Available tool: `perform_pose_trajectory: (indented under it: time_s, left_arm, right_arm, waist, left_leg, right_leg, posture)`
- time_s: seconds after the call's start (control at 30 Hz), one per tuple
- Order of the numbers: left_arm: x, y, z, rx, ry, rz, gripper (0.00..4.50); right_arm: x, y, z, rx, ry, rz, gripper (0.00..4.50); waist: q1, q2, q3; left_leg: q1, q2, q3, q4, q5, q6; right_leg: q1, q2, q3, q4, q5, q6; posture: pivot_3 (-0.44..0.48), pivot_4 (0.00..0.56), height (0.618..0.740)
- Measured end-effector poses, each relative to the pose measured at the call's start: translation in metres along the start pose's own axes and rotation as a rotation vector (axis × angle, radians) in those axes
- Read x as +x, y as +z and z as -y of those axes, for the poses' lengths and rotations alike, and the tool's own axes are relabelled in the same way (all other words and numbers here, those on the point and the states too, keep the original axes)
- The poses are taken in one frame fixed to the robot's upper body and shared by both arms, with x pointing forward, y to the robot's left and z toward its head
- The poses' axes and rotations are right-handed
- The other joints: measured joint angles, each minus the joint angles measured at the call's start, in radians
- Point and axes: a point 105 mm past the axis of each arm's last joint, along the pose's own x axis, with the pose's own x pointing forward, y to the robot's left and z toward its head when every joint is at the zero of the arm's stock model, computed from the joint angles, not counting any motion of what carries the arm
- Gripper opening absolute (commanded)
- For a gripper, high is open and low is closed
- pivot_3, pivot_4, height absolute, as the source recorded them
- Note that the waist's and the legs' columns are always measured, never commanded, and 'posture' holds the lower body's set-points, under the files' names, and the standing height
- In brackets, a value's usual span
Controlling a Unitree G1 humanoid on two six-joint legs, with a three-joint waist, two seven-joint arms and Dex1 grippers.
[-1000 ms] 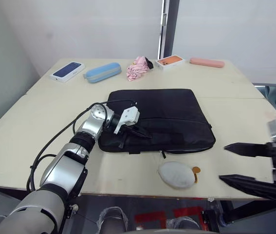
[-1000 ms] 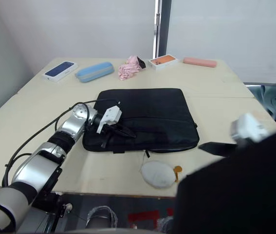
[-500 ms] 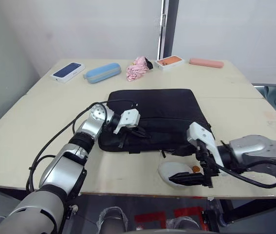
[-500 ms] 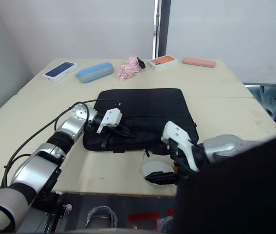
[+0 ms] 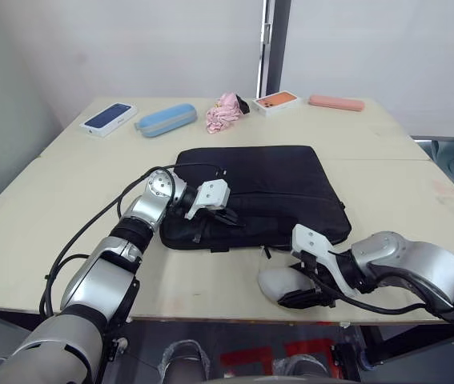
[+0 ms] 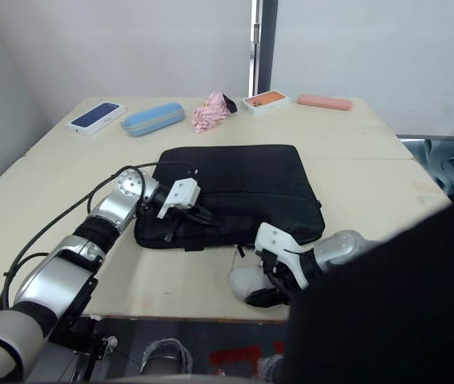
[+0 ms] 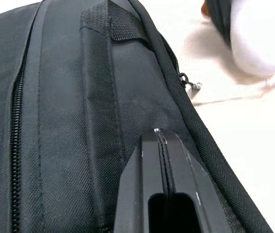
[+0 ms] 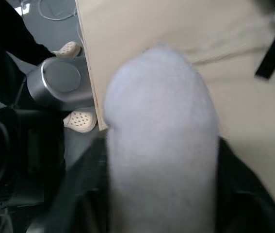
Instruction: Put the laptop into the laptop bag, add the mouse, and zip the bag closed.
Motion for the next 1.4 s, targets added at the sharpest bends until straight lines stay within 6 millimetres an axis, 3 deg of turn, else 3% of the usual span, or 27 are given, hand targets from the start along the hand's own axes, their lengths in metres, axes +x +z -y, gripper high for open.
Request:
perform_pose_trajectory:
  time_s: [0.13,0.3,0.47,0.8,1.1,1.4]
  left_arm:
    - [0.001,-0.002,0.001,0.046,-0.002,-0.021,0.0]
    - [0.002,-0.003,0.0,0.047,-0.004,-0.018,0.0]
    - [0.003,-0.005,0.0,0.052,-0.009,-0.016,0.0]
    - [0.006,-0.006,-0.001,0.023,-0.017,-0.001,0.0]
    - [0.008,-0.004,0.0,0.024,-0.033,0.006,0.0]
    - [0.009,-0.004,0.0,0.024,-0.039,0.009,0.0]
  right_arm:
    - [-0.005,-0.002,-0.002,0.005,-0.014,0.01,0.01]
    - [-0.015,-0.005,-0.001,0.058,-0.045,0.036,0.0]
    - [-0.039,0.002,0.0,0.066,-0.141,0.11,0.0]
    - [-0.087,-0.028,-0.003,0.201,-0.351,0.154,0.0]
    - [-0.137,-0.074,-0.006,0.341,-0.555,0.094,0.0]
    - [-0.168,-0.105,-0.001,0.41,-0.66,0.029,0.0]
  waist:
    - [-0.001,0.0,0.0]
    - [-0.001,0.0,-0.001]
    - [0.002,0.0,-0.001]
    - [0.01,-0.001,-0.001]
    - [0.016,-0.001,-0.001]
    - [0.016,0.0,-0.001]
  left_leg:
    - [0.001,0.0,0.0,0.0,0.0,0.0]
    - [0.003,0.0,0.001,0.0,0.0,0.0]
    - [0.004,0.0,0.002,0.0,0.0,0.0]
    - [0.011,-0.001,0.005,-0.002,0.0,0.0]
    - [0.01,-0.001,0.006,-0.007,-0.001,0.001]
    - [0.01,-0.002,0.006,-0.01,-0.001,0.001]
  right_leg:
    - [0.001,0.0,0.001,0.001,0.0,0.0]
    - [0.001,0.0,0.002,0.001,0.0,0.0]
    - [0.001,0.0,0.004,0.002,0.0,0.0]
    - [0.005,0.0,0.007,-0.001,-0.001,0.001]
    - [0.006,-0.001,0.005,-0.007,-0.001,0.002]
    - [0.006,-0.002,0.004,-0.009,-0.003,0.006]
  posture:
    - [0.0,0.15,0.74]
    - [0.0,0.15,0.74]
    - [0.0,0.15,0.74]
    - [0.0,0.15,0.74]
    - [0.0,0.15,0.74]
    - [0.0,0.15,0.74]
